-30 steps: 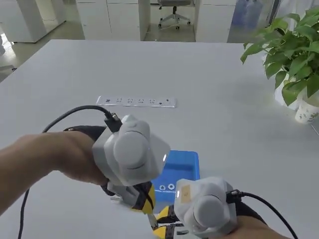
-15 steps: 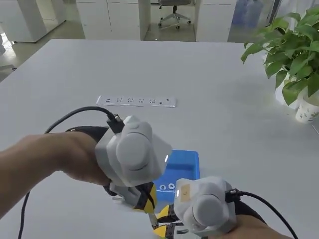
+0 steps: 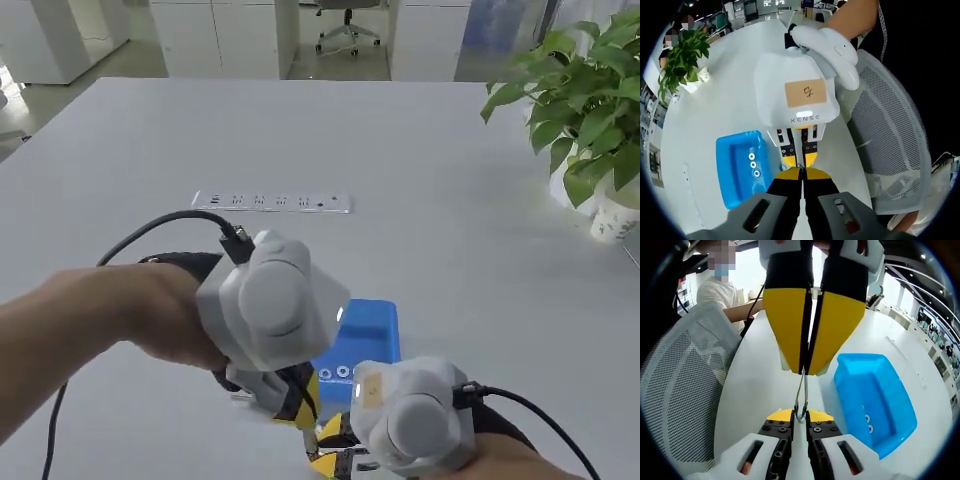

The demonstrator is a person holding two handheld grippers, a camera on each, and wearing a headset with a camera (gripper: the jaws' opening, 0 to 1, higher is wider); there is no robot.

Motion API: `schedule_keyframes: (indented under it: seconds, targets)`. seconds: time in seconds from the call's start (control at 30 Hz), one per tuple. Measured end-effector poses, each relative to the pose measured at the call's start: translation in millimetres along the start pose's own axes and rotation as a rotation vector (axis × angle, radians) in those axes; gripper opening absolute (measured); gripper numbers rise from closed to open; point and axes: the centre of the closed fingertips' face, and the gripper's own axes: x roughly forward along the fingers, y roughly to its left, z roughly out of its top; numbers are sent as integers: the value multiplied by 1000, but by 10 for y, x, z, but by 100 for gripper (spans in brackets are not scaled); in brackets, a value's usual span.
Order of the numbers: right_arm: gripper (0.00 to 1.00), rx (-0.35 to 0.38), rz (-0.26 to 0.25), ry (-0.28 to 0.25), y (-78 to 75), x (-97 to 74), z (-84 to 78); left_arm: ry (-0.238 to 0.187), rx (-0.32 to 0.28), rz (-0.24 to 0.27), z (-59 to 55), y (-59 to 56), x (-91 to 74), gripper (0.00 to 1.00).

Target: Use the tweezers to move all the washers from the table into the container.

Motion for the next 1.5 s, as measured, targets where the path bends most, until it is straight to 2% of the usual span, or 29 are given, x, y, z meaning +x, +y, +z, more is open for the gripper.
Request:
schedule_keyframes:
  seconds: [0.33, 1.5]
  targets:
    - [11, 2, -11, -10, -13, -21, 19, 11, -3, -4, -13, 41, 5, 3]
    - [7, 29, -15, -28, 12, -25, 13, 5, 4, -14, 27, -10, 28, 3]
